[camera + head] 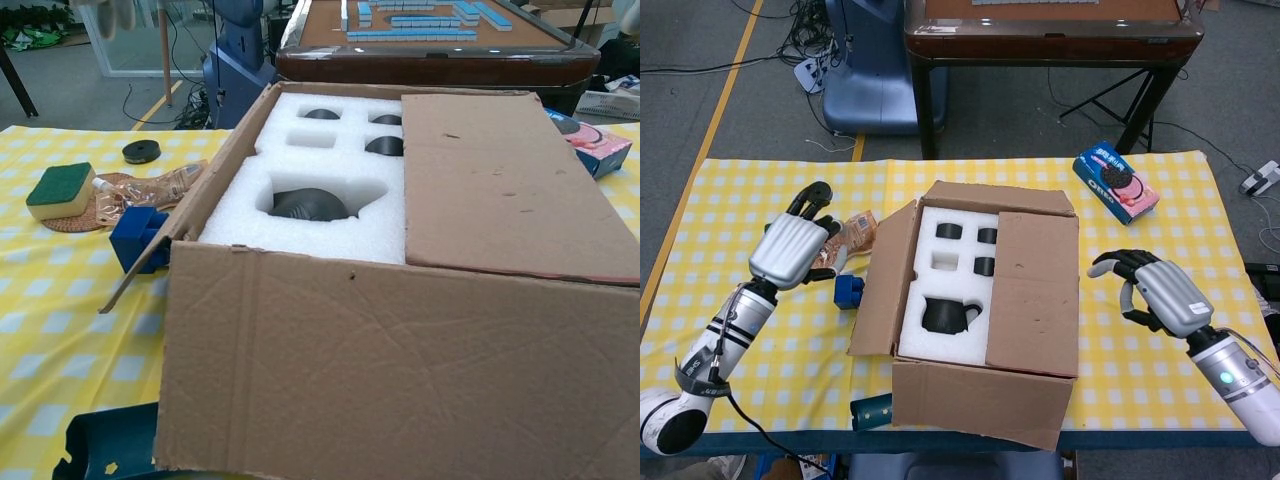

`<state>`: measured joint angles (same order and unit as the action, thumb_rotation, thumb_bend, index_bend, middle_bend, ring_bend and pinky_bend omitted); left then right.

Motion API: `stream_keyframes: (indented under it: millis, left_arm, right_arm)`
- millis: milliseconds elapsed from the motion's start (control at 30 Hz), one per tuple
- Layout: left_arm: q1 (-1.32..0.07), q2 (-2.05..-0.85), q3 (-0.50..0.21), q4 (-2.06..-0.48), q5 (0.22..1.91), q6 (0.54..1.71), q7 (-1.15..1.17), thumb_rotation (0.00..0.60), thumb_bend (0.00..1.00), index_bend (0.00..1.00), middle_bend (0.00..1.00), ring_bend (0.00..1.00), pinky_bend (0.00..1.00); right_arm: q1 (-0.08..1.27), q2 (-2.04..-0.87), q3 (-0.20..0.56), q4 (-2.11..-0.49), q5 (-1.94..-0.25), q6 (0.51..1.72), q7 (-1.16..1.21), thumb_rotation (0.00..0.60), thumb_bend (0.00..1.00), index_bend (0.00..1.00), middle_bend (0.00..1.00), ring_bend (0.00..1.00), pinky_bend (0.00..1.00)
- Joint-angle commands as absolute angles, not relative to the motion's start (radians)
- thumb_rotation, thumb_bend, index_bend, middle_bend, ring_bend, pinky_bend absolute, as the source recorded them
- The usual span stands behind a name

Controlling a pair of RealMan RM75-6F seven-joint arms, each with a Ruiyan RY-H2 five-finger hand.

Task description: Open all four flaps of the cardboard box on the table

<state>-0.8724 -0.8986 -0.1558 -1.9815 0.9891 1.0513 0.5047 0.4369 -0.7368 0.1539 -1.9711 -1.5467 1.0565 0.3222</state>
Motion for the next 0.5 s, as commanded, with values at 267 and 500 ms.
stream_keyframes:
  millis: [267,500]
  left_arm:
    - [-0.755,-0.932,-0.129,-1.935,1.01,1.137,0.423,0.112,0.57,0.44,0.43,0.16,0.0]
    - [-0.686,-0.952,-0.112,-1.912,1.11,1.192,0.36,0.113,0.57,0.44,0.43,0.16,0.0]
  right_arm:
    - [0.635,-0.886,0.209,-1.938,-1.52,0.872,0.118,0.6,1.0,0.37,0.38,0.22,0.21]
    - [0.737,-0.993,0.22,-1.888,-1.484,0.785,0.03,0.6,1.0,0.39,0.39,0.22,0.21]
